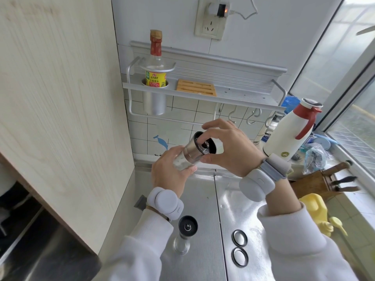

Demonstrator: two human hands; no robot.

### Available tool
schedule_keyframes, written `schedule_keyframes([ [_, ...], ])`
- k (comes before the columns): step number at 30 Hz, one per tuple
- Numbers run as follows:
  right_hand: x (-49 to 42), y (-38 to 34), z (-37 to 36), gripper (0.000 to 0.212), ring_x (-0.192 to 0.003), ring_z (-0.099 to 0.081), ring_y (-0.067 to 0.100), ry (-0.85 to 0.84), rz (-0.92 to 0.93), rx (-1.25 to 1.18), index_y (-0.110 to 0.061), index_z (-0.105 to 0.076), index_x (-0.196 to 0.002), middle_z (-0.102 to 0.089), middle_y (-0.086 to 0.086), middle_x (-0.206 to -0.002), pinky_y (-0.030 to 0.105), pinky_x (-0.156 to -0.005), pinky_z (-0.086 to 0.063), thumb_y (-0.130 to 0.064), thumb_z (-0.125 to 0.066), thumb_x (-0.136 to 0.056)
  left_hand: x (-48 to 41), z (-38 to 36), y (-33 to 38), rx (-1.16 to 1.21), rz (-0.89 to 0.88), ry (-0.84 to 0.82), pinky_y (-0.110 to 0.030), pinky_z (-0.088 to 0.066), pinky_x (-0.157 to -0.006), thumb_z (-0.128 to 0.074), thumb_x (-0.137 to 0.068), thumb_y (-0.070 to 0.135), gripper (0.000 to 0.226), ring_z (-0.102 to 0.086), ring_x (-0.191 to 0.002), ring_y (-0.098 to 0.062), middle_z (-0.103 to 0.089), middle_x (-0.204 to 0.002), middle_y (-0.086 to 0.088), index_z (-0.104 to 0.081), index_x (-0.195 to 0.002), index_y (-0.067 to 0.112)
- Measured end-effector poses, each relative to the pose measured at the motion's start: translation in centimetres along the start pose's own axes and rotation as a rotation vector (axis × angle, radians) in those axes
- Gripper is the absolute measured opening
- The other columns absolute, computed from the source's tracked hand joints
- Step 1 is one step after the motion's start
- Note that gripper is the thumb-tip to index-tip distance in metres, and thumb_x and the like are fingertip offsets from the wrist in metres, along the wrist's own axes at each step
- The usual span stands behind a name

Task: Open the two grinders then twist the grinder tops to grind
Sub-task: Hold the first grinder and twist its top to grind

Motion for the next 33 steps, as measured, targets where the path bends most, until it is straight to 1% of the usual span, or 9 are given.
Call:
schedule_keyframes([
  [2, -0.2, 0.2, -0.1, 0.046, -0.122, -0.039, 0.017, 0.005, -0.029, 0.009, -0.024, -0.06, -0.112, -0.047, -0.002, -0.13, 0.015, -0.088, -0.021, -0.029, -0.075, -0.069, 0.0, 0.1, -0.1, 0.013, 0.0, 0.003, -0.019, -0.044, -0.074, -0.085, -0.06, 0.021, 0.049, -0.061, -0.086, -0.013, -0.069, -0.097, 0.006, -0.064, -0.105, 0.022],
  [4, -0.2, 0.3, -0.2, 0.047, -0.124, -0.037, 0.017, -0.004, -0.042, 0.016, -0.023, -0.059, -0.114, -0.046, -0.002, -0.131, 0.015, -0.091, -0.019, -0.032, -0.074, -0.07, -0.1, 0.2, -0.2, 0.026, 0.003, 0.004, -0.021, -0.043, -0.074, -0.085, -0.06, 0.02, 0.049, -0.061, -0.085, -0.014, -0.069, -0.096, 0.005, -0.064, -0.104, 0.022],
  [8, -0.2, 0.0, -0.4, 0.022, -0.12, -0.04, 0.016, -0.02, -0.009, -0.006, -0.022, -0.065, -0.092, -0.048, -0.004, -0.129, 0.006, -0.074, -0.022, -0.026, -0.073, -0.073, -0.1, 0.4, -0.2, 0.0, -0.006, -0.001, -0.008, -0.035, -0.07, -0.085, -0.059, 0.021, 0.051, -0.059, -0.084, -0.012, -0.068, -0.096, 0.005, -0.064, -0.106, 0.022],
  [10, -0.3, -0.1, -0.4, 0.029, -0.118, -0.041, 0.016, 0.001, -0.006, -0.006, -0.022, -0.063, -0.098, -0.049, -0.003, -0.127, 0.004, -0.077, -0.023, -0.026, -0.074, -0.071, -0.2, 0.5, -0.3, -0.003, 0.007, -0.01, -0.006, -0.033, -0.071, -0.085, -0.06, 0.021, 0.051, -0.059, -0.085, -0.011, -0.068, -0.098, 0.005, -0.064, -0.107, 0.022],
  [13, -0.5, 0.0, -0.6, 0.047, -0.122, -0.038, 0.017, -0.002, -0.022, 0.049, -0.021, -0.058, -0.115, -0.047, -0.002, -0.13, 0.015, -0.09, -0.022, -0.032, -0.073, -0.072, -0.3, 0.7, -0.5, 0.008, 0.022, -0.017, -0.001, -0.03, -0.07, -0.084, -0.061, 0.02, 0.05, -0.059, -0.087, -0.011, -0.068, -0.1, 0.005, -0.064, -0.107, 0.022],
  [18, -0.7, -0.8, -0.9, 0.022, -0.117, -0.042, 0.017, -0.001, 0.003, 0.018, -0.019, -0.065, -0.091, -0.05, -0.004, -0.127, 0.012, -0.078, -0.02, -0.023, -0.074, -0.071, -0.4, 1.2, -0.7, 0.003, 0.017, -0.004, 0.006, -0.03, -0.067, -0.085, -0.06, 0.019, 0.05, -0.058, -0.083, -0.011, -0.067, -0.097, 0.006, -0.065, -0.105, 0.022],
  [23, -1.3, -1.0, -1.2, 0.051, -0.12, -0.041, 0.018, 0.001, -0.025, 0.027, -0.02, -0.057, -0.117, -0.048, -0.002, -0.129, 0.017, -0.089, -0.024, -0.031, -0.074, -0.07, -0.8, 1.8, -1.2, 0.02, 0.024, 0.001, -0.003, -0.032, -0.068, -0.085, -0.06, 0.02, 0.049, -0.06, -0.085, -0.013, -0.068, -0.098, 0.005, -0.064, -0.104, 0.022],
  [28, -1.7, -2.1, -1.7, 0.026, -0.113, -0.046, 0.02, 0.026, 0.011, 0.004, -0.018, -0.063, -0.093, -0.053, -0.003, -0.122, 0.016, -0.078, -0.024, -0.021, -0.075, -0.07, -1.1, 2.5, -1.7, 0.009, 0.021, -0.008, 0.0, -0.033, -0.067, -0.084, -0.061, 0.021, 0.047, -0.059, -0.082, -0.01, -0.068, -0.098, 0.006, -0.064, -0.104, 0.023],
  [33, -2.3, -2.5, -1.9, 0.051, -0.118, -0.043, 0.018, 0.049, -0.028, 0.009, -0.017, -0.056, -0.116, -0.05, -0.001, -0.126, 0.019, -0.091, -0.028, -0.031, -0.074, -0.071, -1.4, 3.3, -2.4, 0.045, 0.05, 0.01, -0.002, -0.034, -0.067, -0.084, -0.061, 0.021, 0.048, -0.059, -0.082, -0.011, -0.069, -0.097, 0.005, -0.064, -0.104, 0.021],
])
Point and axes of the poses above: each hand's wrist, its own x-axis away from the middle knuckle, its own z-axis out of the back of the hand, y = z × x, the point moved 7 cm from there along -x, towards the middle knuckle
